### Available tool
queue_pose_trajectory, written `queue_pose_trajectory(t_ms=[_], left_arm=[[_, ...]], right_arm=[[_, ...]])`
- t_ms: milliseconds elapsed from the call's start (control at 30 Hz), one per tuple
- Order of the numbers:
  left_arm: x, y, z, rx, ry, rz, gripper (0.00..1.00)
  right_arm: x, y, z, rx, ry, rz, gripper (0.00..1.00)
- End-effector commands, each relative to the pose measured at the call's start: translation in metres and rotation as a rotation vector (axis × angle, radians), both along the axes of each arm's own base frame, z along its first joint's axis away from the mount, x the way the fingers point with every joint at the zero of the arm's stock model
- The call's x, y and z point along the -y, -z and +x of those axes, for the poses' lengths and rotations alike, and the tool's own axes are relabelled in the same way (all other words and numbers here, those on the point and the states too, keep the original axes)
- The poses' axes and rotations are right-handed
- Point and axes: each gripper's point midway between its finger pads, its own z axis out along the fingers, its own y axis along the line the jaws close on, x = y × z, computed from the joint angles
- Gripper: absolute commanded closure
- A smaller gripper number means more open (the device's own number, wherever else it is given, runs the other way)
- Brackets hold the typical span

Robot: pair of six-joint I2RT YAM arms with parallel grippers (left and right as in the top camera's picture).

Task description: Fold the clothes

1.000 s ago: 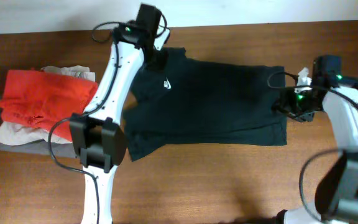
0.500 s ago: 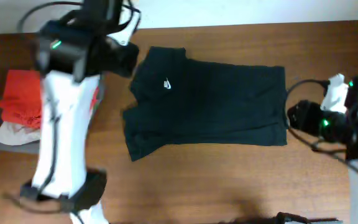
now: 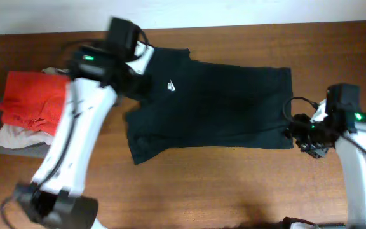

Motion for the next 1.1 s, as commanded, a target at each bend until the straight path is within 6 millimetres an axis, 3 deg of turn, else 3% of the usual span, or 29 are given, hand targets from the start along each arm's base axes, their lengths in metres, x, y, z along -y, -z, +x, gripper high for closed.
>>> queue_pose_trajectory(t_ms=[0,167,333,500,667,1067], left_arm=[[0.021,0.078,-0.004,-0.085,0.091,-0.075,0.64],[0.02,0.139,-0.016,-0.155,0.093,-0.072,0.64],[0.018,0.166,-0.023,-0.182,0.092,-0.064,0.65],[0.019,0.178,-0.019,-0.174,0.092,-0.066,0.64],[0.021,0.191,-0.011,-0.167,0.092,-0.068,0.64],[0.021,0.199,-0.011,-0.178,0.091,-0.062,0.64]], right_arm=[[0.003,0.032,0.008,-0.093,0.056,0.025,0.37],[0.008,0.069,0.034,-0.106,0.022,0.035,0.42],[0.016,0.091,0.059,-0.043,-0.101,-0.007,0.43],[0.029,0.101,0.063,-0.055,-0.099,-0.081,0.42],[0.031,0.107,0.069,-0.039,-0.141,-0.091,0.43],[0.036,0.118,0.072,-0.038,-0.137,-0.115,0.46]])
